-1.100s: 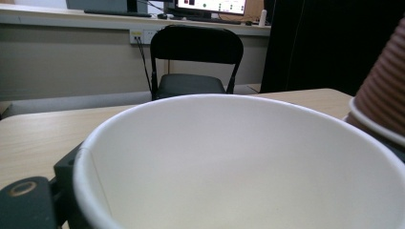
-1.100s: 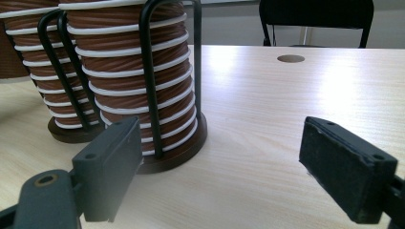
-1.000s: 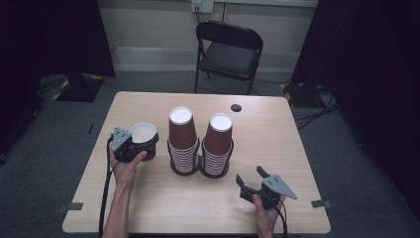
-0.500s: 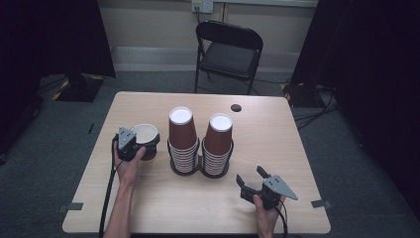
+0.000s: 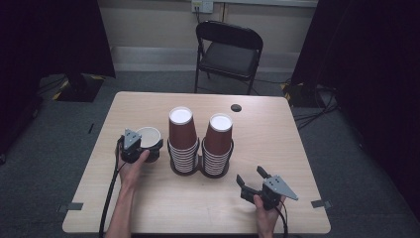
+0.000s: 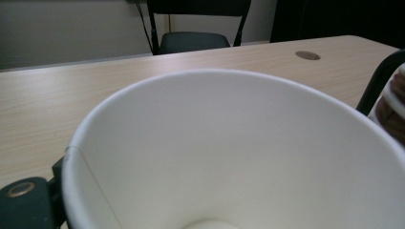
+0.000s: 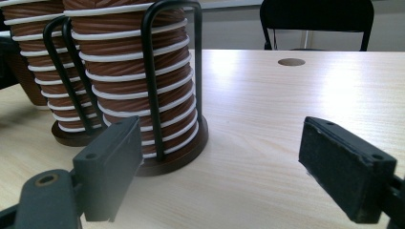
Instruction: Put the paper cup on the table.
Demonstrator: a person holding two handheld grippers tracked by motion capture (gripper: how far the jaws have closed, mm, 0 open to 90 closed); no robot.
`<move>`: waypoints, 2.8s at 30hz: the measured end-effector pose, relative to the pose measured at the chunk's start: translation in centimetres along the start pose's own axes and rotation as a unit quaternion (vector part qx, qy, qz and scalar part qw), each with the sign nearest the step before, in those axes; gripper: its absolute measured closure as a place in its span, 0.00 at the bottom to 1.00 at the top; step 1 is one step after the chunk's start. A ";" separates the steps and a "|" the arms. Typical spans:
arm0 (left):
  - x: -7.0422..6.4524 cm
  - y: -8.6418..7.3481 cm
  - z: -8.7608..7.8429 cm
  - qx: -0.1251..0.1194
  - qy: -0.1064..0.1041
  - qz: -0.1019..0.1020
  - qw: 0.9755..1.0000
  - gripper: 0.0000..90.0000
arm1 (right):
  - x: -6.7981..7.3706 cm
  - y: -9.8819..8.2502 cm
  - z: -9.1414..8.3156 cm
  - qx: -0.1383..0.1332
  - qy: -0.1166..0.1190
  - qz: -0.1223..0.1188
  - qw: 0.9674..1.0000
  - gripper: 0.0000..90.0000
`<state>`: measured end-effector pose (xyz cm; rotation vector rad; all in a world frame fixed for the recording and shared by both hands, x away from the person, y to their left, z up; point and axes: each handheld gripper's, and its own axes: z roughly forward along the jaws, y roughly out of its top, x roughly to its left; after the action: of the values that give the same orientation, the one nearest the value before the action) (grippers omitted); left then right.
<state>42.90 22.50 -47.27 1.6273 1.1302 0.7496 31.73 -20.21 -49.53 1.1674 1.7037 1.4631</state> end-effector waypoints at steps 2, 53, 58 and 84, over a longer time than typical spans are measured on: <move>0.0 -0.2 0.0 0.004 0.000 -0.006 1.000 0.08 | 0.0 0.0 0.0 0.000 0.001 0.000 1.000 0.16; -0.8 -2.5 -0.7 0.114 0.012 -0.002 0.993 0.17 | -0.1 0.0 -0.1 -0.004 0.004 0.009 1.000 0.17; -0.7 -2.8 -1.3 0.103 0.010 -0.006 0.995 0.17 | -0.1 0.0 -0.1 -0.004 0.005 0.010 1.000 0.17; -2.2 -4.5 -6.3 0.021 -0.009 -0.021 1.000 0.18 | -0.1 0.0 -0.1 -0.005 0.010 0.010 1.000 0.16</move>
<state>35.13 23.13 -49.35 1.6380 1.1706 0.6858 31.65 -20.40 -49.56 1.1719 1.7016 1.4981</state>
